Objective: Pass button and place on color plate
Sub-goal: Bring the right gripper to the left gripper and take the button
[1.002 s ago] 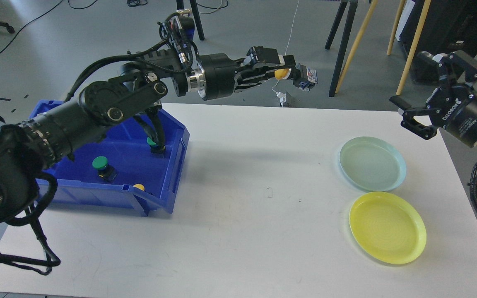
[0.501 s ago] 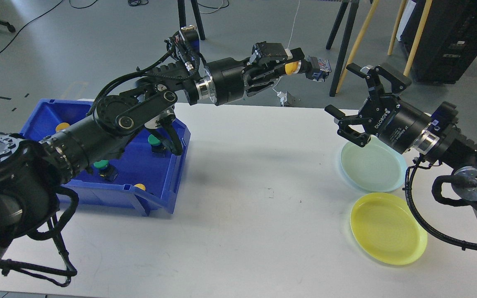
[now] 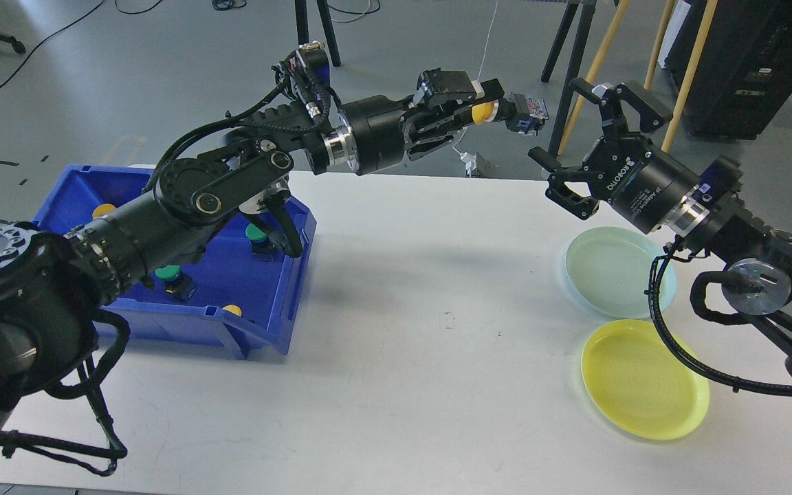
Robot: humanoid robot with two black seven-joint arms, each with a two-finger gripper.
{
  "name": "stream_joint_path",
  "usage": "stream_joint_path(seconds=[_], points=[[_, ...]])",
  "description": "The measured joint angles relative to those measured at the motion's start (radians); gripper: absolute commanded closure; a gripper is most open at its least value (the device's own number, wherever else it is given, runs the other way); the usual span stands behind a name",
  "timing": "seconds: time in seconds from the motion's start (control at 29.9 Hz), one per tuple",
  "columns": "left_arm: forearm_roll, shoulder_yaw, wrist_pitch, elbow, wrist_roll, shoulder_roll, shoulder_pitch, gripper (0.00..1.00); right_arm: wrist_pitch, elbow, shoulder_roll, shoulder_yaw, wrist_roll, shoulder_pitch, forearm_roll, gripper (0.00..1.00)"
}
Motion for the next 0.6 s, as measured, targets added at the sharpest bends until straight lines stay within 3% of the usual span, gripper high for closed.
stream_joint_path(seconds=[0.2, 0.3, 0.43, 0.5, 0.53, 0.6], points=[[0.0, 0.001, 0.0, 0.0, 0.0, 0.002, 0.0, 0.75, -0.009, -0.028, 0.046, -0.011, 0.002, 0.023, 0.0, 0.08], [0.0, 0.003, 0.0, 0.001, 0.0, 0.002, 0.0, 0.75, -0.01, -0.03, 0.055, -0.012, 0.002, 0.025, 0.0, 0.17], [0.0, 0.002, 0.0, 0.003, 0.0, 0.001, 0.0, 0.75, -0.011, -0.031, 0.056, -0.013, 0.003, 0.026, 0.0, 0.4], [0.0, 0.002, 0.0, 0.004, 0.0, 0.001, 0.0, 0.75, -0.013, -0.031, 0.056, -0.013, 0.003, 0.026, -0.001, 0.6], [0.0, 0.002, 0.0, 0.004, 0.0, 0.001, 0.0, 0.75, -0.013, -0.03, 0.057, -0.013, 0.003, 0.026, -0.001, 0.75], [0.0, 0.002, 0.0, 0.005, 0.0, 0.001, 0.0, 0.75, -0.014, -0.03, 0.056, -0.013, 0.003, 0.028, -0.005, 0.83]])
